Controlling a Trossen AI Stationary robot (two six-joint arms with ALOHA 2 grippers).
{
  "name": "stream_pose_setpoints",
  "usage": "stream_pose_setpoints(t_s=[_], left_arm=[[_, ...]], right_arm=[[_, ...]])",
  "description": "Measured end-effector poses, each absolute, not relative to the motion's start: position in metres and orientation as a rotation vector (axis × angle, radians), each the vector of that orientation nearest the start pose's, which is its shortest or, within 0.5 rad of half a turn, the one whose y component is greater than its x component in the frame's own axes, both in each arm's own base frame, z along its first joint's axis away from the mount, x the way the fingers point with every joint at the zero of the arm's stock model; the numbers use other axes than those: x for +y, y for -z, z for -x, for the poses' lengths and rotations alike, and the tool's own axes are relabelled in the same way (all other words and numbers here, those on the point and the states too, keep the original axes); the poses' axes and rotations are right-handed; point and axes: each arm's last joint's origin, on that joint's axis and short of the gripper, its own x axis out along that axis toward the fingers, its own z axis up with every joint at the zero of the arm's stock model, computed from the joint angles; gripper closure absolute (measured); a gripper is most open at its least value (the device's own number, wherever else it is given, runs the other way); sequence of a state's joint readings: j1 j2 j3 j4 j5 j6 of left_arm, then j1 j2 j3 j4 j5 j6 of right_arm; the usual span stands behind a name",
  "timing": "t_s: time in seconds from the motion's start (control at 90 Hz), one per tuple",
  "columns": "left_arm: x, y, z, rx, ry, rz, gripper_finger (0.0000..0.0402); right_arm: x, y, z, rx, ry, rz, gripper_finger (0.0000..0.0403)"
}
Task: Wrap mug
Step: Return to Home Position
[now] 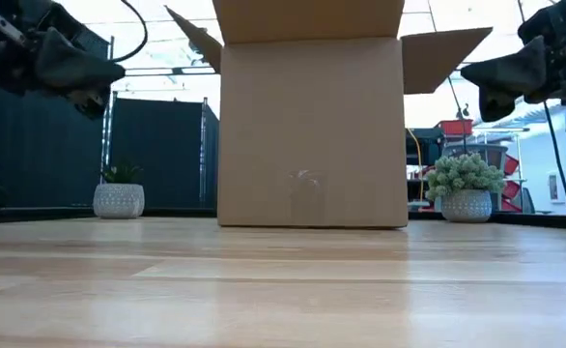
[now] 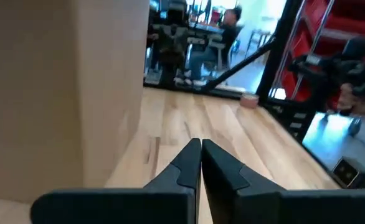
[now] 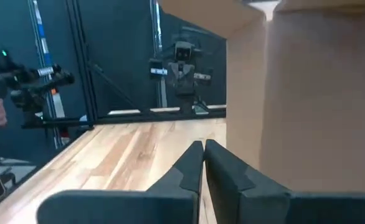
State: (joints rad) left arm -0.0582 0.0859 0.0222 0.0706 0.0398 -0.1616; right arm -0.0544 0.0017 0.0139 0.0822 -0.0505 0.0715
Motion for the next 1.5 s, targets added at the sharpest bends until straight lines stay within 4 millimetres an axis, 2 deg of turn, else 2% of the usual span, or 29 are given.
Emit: stream_pose_setpoints(t_s=[0.267, 0.6, 1.5], left_arm=[[-0.0067, -0.1669, -0.0972, -0.005, 0.095, 0.170, 0.0400], [-0.0061, -0.1662, -0.0975, -0.002, 0.073, 0.149, 0.0400], [-0.0061, -0.1662, -0.0976, -0.002, 0.071, 0.150, 0.0400]], right_arm=[[-0.0039, -0.1693, -0.0970, -0.024, 0.005, -0.061, 0.0399], [-0.0039, -0.1685, -0.0979, -0.013, 0.006, 0.003, 0.0399], [-0.0040, -0.1682, -0.0982, -0.009, 0.006, 0.005, 0.0399]])
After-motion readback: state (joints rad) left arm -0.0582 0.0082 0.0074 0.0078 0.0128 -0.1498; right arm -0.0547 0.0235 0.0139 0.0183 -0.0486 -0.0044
